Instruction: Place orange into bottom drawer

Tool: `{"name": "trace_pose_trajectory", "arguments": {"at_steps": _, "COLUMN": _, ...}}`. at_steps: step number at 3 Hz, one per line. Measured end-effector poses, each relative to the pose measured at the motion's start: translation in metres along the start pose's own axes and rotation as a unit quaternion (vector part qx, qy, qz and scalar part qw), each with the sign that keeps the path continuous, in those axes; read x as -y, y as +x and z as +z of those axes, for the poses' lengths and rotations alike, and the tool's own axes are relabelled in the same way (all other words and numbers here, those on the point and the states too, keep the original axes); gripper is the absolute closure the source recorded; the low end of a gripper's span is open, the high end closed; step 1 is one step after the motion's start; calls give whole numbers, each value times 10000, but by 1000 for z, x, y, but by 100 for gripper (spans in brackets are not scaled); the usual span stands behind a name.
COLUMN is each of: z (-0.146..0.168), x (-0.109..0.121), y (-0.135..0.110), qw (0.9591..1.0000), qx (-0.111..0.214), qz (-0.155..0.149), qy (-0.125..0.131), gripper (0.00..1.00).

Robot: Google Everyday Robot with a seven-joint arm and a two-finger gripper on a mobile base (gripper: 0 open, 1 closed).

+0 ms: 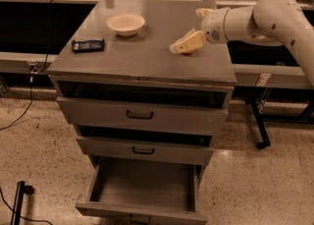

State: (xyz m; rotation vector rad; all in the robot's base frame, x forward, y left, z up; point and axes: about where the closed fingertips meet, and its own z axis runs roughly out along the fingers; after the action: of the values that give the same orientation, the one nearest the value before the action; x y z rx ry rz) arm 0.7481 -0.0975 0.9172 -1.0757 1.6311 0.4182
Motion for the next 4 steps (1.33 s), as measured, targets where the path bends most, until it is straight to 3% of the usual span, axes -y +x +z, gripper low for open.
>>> {"name": "trace_pose_trajectory", "arguments": {"at_steps": 4, "z": 37, "x": 22, "y": 49, "qw": 9992, "qx": -21, "qz": 391, "qy": -3, "gripper": 0}}
